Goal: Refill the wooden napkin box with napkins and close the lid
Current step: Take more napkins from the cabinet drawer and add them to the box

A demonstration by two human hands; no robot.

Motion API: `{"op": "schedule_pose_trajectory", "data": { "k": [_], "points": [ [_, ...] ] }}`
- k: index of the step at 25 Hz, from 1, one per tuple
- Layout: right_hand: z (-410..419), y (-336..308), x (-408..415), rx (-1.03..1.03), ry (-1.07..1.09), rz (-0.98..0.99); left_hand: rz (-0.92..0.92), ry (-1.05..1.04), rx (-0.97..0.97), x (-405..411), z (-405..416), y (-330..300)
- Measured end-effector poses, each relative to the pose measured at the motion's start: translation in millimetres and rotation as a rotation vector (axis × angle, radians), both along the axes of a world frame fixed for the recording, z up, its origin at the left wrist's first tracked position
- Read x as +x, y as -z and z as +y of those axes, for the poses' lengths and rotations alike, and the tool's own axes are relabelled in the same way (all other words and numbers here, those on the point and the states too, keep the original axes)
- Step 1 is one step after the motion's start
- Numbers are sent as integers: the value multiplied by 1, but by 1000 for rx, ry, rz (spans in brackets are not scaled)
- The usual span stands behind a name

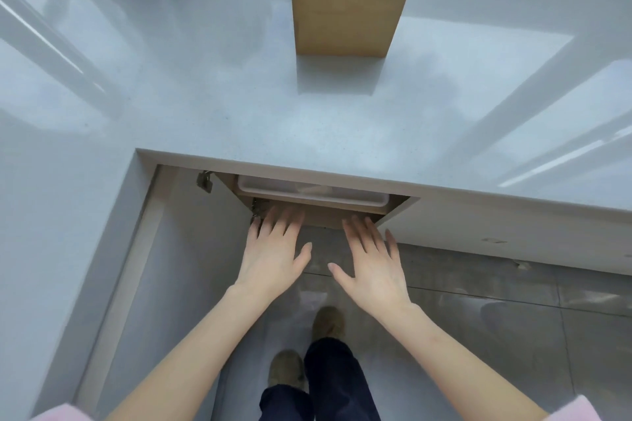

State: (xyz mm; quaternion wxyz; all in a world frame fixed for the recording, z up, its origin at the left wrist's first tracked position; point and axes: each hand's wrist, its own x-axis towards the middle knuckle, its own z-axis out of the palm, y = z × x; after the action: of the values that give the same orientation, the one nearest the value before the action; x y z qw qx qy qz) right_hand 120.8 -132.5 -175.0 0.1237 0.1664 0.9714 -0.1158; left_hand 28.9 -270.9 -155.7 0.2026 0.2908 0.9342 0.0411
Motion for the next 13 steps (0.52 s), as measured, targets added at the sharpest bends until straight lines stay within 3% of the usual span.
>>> {"op": "schedule_pose_trajectory", "data": {
  "k": [7,10,13],
  "points": [
    [28,30,-30,-78,-86,3,-45,-156,53,-29,25,32],
    [40,50,-43,-152,-81,-105,-46,-151,38,-40,34,51],
    [43,71,-56,-115,-58,-71,-22,-139,49,-52,38,71]
  ]
}}
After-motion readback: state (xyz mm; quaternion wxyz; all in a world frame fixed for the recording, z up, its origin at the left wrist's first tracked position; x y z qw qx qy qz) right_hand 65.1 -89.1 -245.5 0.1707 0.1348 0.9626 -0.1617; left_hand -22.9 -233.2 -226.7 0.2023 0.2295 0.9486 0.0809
